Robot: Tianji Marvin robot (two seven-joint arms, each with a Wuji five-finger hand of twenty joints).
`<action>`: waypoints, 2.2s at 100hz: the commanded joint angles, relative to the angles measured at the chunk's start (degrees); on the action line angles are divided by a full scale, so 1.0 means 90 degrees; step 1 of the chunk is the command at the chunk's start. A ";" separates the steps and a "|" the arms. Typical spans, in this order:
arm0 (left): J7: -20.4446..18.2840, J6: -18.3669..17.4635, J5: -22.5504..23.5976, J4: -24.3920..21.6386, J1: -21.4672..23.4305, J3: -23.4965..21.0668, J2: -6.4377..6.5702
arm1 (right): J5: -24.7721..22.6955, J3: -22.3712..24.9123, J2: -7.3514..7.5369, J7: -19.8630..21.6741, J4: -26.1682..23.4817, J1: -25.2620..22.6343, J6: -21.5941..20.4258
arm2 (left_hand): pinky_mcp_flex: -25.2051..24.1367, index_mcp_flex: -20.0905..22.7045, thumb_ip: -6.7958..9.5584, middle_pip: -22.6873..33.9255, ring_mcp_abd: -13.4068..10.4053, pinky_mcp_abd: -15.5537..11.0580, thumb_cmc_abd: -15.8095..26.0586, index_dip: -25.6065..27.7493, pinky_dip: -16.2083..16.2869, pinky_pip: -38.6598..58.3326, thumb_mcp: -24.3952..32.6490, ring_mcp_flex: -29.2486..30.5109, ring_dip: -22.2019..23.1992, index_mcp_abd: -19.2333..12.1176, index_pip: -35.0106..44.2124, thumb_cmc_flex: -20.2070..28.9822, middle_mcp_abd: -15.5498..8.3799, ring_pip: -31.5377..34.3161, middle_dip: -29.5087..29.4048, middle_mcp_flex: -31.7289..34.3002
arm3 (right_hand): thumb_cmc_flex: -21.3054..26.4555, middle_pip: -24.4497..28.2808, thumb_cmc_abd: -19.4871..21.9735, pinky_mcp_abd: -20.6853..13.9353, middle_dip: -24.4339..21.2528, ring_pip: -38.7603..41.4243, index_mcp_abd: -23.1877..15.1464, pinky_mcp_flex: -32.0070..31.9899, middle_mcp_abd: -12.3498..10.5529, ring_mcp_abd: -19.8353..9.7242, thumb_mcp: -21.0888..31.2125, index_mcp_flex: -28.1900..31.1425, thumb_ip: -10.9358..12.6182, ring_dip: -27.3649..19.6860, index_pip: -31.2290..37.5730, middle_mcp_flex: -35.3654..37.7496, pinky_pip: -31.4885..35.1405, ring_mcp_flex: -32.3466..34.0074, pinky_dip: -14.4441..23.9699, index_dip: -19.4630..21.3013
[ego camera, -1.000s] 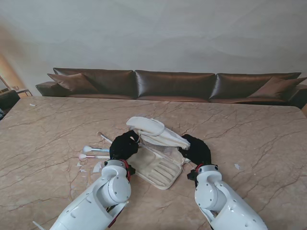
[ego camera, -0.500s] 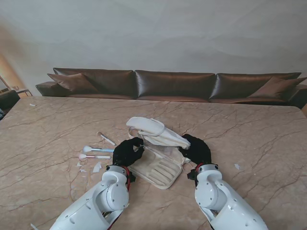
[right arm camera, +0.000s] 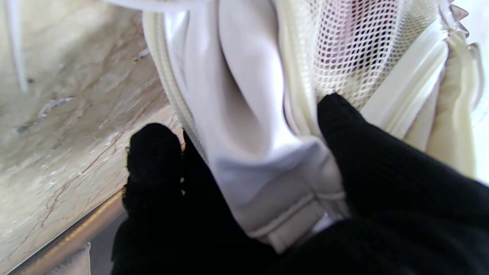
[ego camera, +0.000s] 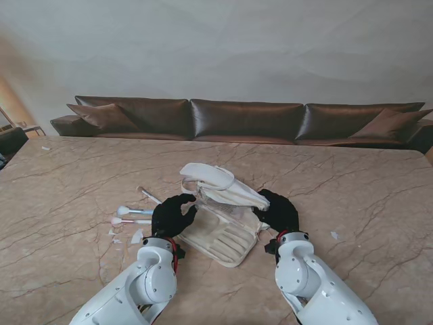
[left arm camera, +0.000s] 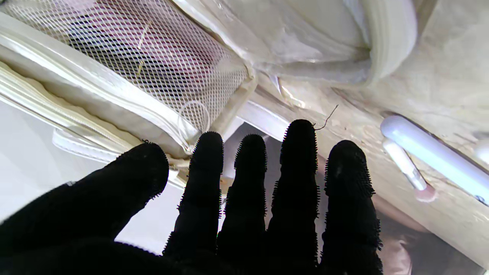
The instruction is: Pack the cosmetics bag
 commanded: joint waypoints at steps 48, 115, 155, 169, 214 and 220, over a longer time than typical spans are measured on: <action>0.0112 -0.0057 0.0218 -0.0254 0.0304 -0.0318 0.0094 | -0.0032 0.0060 0.0078 0.0311 -0.0084 -0.0148 0.0012 | -0.0167 0.0024 0.0212 -0.0093 -0.0061 -0.0029 0.0332 0.0155 -0.0062 0.0034 -0.0240 -0.0195 -0.0046 -0.0188 0.0219 -0.0303 -0.0063 0.0011 -0.0197 -0.0339 | -0.1211 0.0189 -0.0068 -0.0002 0.0175 -0.0108 0.0362 -0.0619 -0.0246 -0.0087 0.1235 0.0069 0.0447 0.0009 -0.0163 -0.0210 -0.0420 -0.0470 -0.0199 -0.0028; -0.0073 -0.0213 0.0523 -0.0489 0.0762 -0.0879 0.0297 | -0.0866 0.0334 0.0602 0.2209 -0.1255 -0.0319 0.0458 | -0.0542 -0.0067 0.0321 -0.0102 -0.0106 -0.0084 0.0402 0.0160 0.0029 -0.0239 -0.0390 -0.0440 0.0005 -0.0176 0.0217 -0.0407 -0.0121 -0.0127 -0.0197 -0.0500 | -0.2805 -0.1859 -0.0411 0.0068 -0.0667 -0.2731 0.2683 -0.3929 0.0659 0.0341 -0.1582 -0.3352 0.1109 -0.1113 -0.5150 -0.5224 -0.4097 -0.4559 0.0051 0.0367; -0.0168 -0.0241 0.0648 -0.0627 0.0976 -0.1188 0.0374 | -0.1148 0.0215 0.0847 0.3532 -0.2036 0.0070 0.0737 | -0.0613 -0.0040 0.0377 -0.0098 -0.0101 -0.0067 0.0410 0.0154 0.0094 -0.0311 -0.0434 -0.0481 0.0016 -0.0151 0.0209 -0.0452 -0.0232 -0.0155 -0.0198 -0.0506 | -0.3151 -0.4250 -0.0379 0.0316 -0.1670 -0.3402 0.3120 -0.4154 0.1345 0.0941 -0.1556 -0.3046 0.0927 -0.1685 -0.6158 -0.5402 -0.4709 -0.5335 -0.0036 -0.1106; -0.0170 -0.0270 0.0627 -0.0591 0.0993 -0.1204 0.0374 | -0.1619 -0.0222 0.0880 0.3570 -0.1901 0.0475 0.0775 | -0.0637 -0.0041 0.0394 -0.0102 -0.0110 -0.0064 0.0419 0.0148 0.0104 -0.0338 -0.0453 -0.0489 0.0011 -0.0155 0.0198 -0.0474 -0.0261 -0.0169 -0.0200 -0.0507 | -0.3060 -0.4364 -0.0419 0.0324 -0.1695 -0.3351 0.3077 -0.4050 0.1379 0.0958 -0.1555 -0.3003 0.0953 -0.1707 -0.6115 -0.5416 -0.4672 -0.5297 -0.0052 -0.1782; -0.0337 -0.0251 0.0757 -0.0650 0.1161 -0.1504 0.0458 | -0.1708 -0.1512 0.0908 0.4269 -0.1383 0.1889 0.1104 | -0.0780 -0.0083 0.0431 -0.0121 -0.0125 -0.0050 0.0430 0.0131 0.0120 -0.0458 -0.0513 -0.0599 -0.0005 -0.0174 0.0159 -0.0501 -0.0284 -0.0237 -0.0207 -0.0568 | -0.2951 -0.4801 -0.0525 0.0398 -0.2004 -0.3310 0.3076 -0.3956 0.1392 0.1043 -0.1576 -0.2995 0.0972 -0.1692 -0.6283 -0.5512 -0.4612 -0.5322 -0.0067 -0.1966; -0.0389 -0.0253 0.0795 -0.0676 0.1185 -0.1564 0.0480 | -0.1667 -0.1708 0.0890 0.4288 -0.1248 0.2059 0.1183 | -0.0844 -0.0092 0.0436 -0.0121 -0.0134 -0.0042 0.0422 0.0133 0.0113 -0.0508 -0.0527 -0.0644 -0.0012 -0.0184 0.0160 -0.0503 -0.0301 -0.0262 -0.0205 -0.0589 | -0.2934 -0.4740 -0.0524 0.0405 -0.1984 -0.3242 0.3097 -0.3833 0.1367 0.1039 -0.1574 -0.2985 0.0964 -0.1664 -0.6296 -0.5451 -0.4541 -0.5181 -0.0047 -0.1979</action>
